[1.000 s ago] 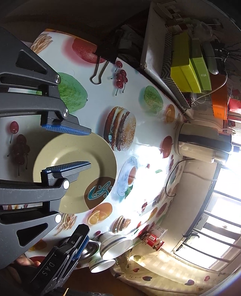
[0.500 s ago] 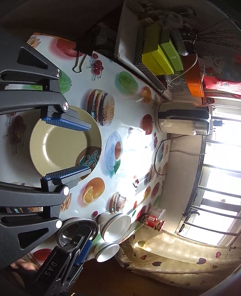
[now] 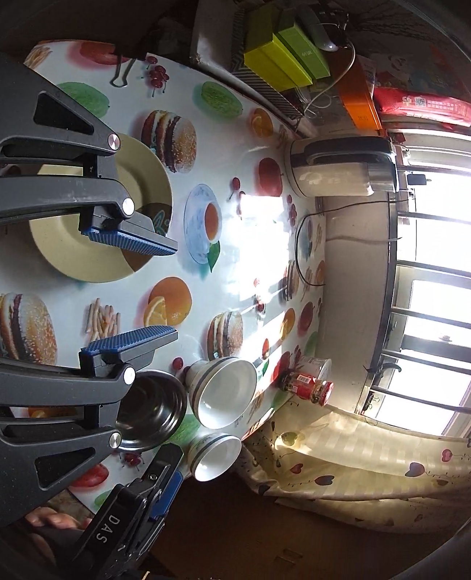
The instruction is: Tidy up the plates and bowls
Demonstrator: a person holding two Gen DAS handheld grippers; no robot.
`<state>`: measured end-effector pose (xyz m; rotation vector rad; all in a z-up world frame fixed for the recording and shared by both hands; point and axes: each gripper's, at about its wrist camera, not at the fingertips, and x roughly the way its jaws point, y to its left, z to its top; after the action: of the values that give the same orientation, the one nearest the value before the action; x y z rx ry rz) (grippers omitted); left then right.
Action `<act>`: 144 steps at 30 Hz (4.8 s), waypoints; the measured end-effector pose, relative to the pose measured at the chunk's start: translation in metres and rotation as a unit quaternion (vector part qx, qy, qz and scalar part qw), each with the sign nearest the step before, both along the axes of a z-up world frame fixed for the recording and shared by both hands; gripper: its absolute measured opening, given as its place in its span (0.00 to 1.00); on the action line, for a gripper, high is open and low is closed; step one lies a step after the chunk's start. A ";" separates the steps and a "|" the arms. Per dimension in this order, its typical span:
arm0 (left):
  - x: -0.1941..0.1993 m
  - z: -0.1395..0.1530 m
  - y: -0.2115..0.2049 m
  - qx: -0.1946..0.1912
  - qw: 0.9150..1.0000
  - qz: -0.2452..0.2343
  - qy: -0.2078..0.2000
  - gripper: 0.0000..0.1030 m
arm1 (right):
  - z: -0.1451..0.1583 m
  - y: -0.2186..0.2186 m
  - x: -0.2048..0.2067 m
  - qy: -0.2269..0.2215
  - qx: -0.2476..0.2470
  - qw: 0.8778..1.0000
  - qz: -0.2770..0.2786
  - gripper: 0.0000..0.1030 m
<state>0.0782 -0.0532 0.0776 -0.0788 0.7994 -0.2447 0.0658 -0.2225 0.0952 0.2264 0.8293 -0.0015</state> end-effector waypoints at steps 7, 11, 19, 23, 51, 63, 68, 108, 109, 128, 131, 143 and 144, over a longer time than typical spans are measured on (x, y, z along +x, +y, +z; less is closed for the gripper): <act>0.028 -0.005 -0.030 -0.014 0.999 -0.032 0.013 0.41 | -0.009 -0.039 0.012 0.015 0.006 0.999 -0.030 0.53; 0.047 -0.006 -0.046 -0.018 0.999 -0.043 0.018 0.41 | -0.013 -0.057 0.025 0.019 0.007 0.999 -0.040 0.53; 0.085 -0.017 -0.072 -0.024 0.997 -0.056 0.037 0.40 | -0.024 -0.079 0.059 0.026 -0.004 0.999 -0.042 0.53; 0.101 -0.023 -0.083 -0.015 0.997 -0.062 0.044 0.40 | -0.029 -0.085 0.074 0.030 -0.003 0.999 -0.037 0.53; 0.144 -0.059 -0.108 0.001 0.993 -0.067 0.092 0.30 | -0.058 -0.085 0.123 0.059 -0.008 0.998 -0.010 0.25; 0.144 -0.060 -0.114 0.002 0.993 -0.079 0.092 0.14 | -0.060 -0.080 0.124 0.058 -0.012 0.998 -0.004 0.16; 0.144 -0.060 -0.113 0.001 0.992 -0.081 0.092 0.12 | -0.061 -0.080 0.125 0.056 -0.012 0.998 0.000 0.13; 0.120 -0.025 -0.111 -0.011 0.994 -0.089 0.056 0.09 | -0.023 -0.074 0.099 0.015 -0.014 1.000 -0.013 0.10; 0.117 -0.024 -0.111 -0.012 0.994 -0.089 0.055 0.09 | -0.021 -0.073 0.097 0.013 -0.015 1.000 -0.013 0.10; 0.069 -0.007 -0.105 -0.021 0.993 -0.108 0.041 0.09 | 0.000 -0.063 0.038 -0.003 -0.020 0.999 -0.026 0.10; 0.061 -0.008 -0.105 -0.020 0.992 -0.113 0.043 0.09 | -0.002 -0.063 0.029 0.001 -0.018 0.999 -0.032 0.10; 0.039 -0.025 -0.108 -0.010 0.990 -0.124 0.063 0.09 | -0.019 -0.061 0.003 0.018 -0.015 0.999 -0.042 0.10; 0.039 -0.026 -0.108 -0.009 0.990 -0.124 0.064 0.09 | -0.021 -0.061 0.002 0.020 -0.015 0.999 -0.043 0.10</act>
<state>0.1169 -0.1615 0.0517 -0.0112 0.9351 -0.4859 0.0682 -0.2835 0.0746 0.2345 0.8584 -0.0982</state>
